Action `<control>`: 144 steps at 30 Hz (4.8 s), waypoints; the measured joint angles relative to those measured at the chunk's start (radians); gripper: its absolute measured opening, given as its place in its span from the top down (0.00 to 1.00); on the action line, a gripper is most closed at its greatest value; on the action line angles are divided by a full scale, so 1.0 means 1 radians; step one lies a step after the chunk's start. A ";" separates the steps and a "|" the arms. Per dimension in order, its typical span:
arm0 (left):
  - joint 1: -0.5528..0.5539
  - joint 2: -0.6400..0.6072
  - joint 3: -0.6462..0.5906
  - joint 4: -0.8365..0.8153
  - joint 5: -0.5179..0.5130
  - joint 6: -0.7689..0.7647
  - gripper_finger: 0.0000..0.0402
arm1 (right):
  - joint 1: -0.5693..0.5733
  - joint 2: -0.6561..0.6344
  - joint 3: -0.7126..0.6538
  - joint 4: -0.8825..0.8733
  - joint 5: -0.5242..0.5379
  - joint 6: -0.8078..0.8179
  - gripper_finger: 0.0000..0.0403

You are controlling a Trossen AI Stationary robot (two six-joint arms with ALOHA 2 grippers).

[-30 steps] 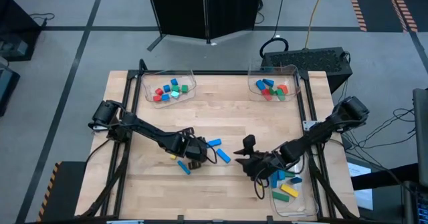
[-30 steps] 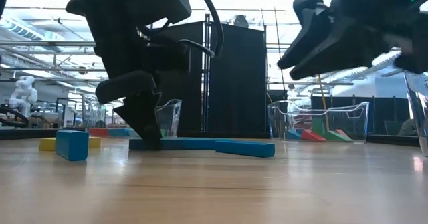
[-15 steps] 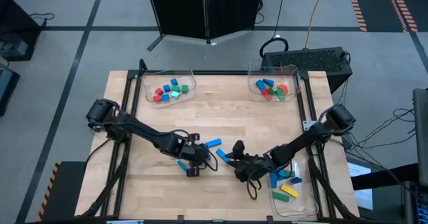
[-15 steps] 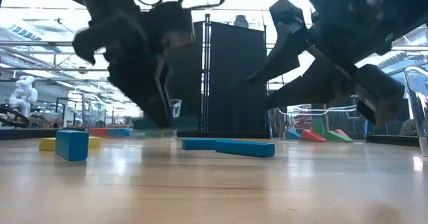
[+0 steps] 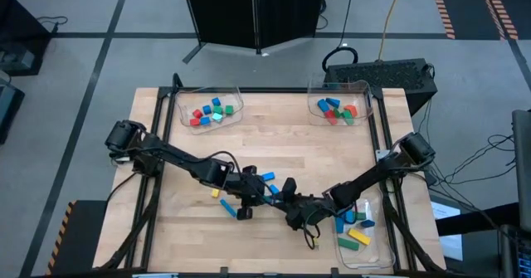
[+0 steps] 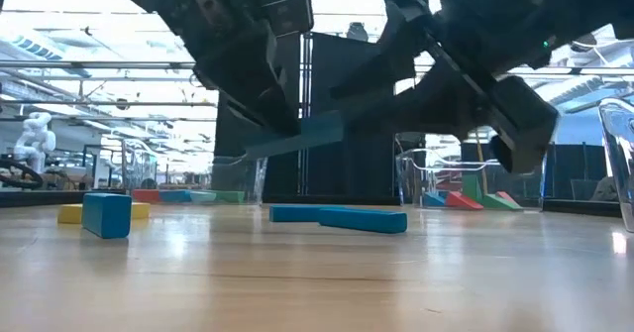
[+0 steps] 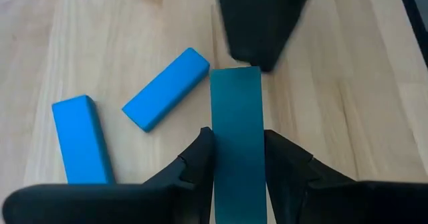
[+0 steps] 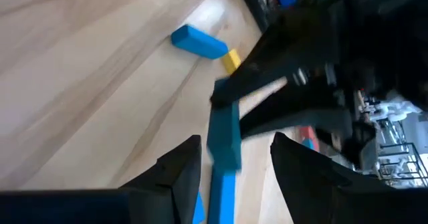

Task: Sort blocks by size
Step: Put the blue rectangular block into the bottom right transparent bin

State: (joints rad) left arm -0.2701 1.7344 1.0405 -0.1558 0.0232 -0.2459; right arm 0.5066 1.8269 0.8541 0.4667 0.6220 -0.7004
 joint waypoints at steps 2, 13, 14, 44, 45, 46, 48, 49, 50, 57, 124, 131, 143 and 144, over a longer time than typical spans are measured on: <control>0.005 0.000 0.000 0.016 0.006 0.006 0.75 | -0.002 0.003 0.011 0.002 0.000 -0.004 0.56; 0.008 0.000 0.000 0.083 0.056 0.027 0.75 | -0.005 0.004 0.019 0.002 0.005 -0.014 0.58; 0.008 0.000 0.000 0.085 0.056 0.027 0.75 | -0.003 0.004 0.019 0.002 0.005 -0.008 0.60; 0.034 -0.074 0.004 0.004 -0.012 0.074 0.75 | 0.097 -0.150 0.017 -0.209 0.253 0.082 0.89; 0.033 -0.082 0.002 -0.033 -0.031 0.077 0.75 | 0.105 -0.181 0.017 -0.231 0.279 0.121 0.89; 0.032 -0.084 -0.003 -0.064 -0.050 0.079 0.75 | 0.111 -0.215 0.019 -0.263 0.302 0.168 0.89; 0.030 -0.085 -0.003 -0.085 -0.101 0.096 0.75 | 0.124 -0.281 0.020 -0.354 0.345 0.273 0.89; 0.026 -0.092 -0.003 -0.107 -0.134 0.097 0.75 | 0.130 -0.311 0.020 -0.410 0.342 0.325 0.89; 0.026 -0.097 -0.002 -0.121 -0.167 0.097 0.75 | 0.137 -0.344 0.019 -0.466 0.329 0.382 0.89; 0.023 -0.094 -0.014 -0.145 -0.235 0.098 0.75 | 0.165 -0.577 0.018 -0.818 0.148 0.799 0.89; 0.033 -0.087 -0.138 0.048 -0.313 0.278 0.53 | 0.251 -0.572 0.061 -1.371 -0.702 1.754 0.56; 0.037 -0.073 -0.197 0.155 -0.313 0.244 0.28 | 0.229 -0.604 0.196 -1.441 -0.609 1.649 0.59; 0.082 0.052 -0.202 0.237 -0.312 0.131 0.23 | 0.225 -0.604 0.392 -1.444 -0.269 1.520 0.59; 0.084 0.059 -0.202 0.242 -0.312 0.119 0.23 | 0.225 -0.604 0.392 -1.448 -0.247 1.510 0.59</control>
State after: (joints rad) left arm -0.1861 1.7933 0.8387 0.0858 -0.2888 -0.1267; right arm 0.7312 1.2224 1.2465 -0.9815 0.3752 0.8093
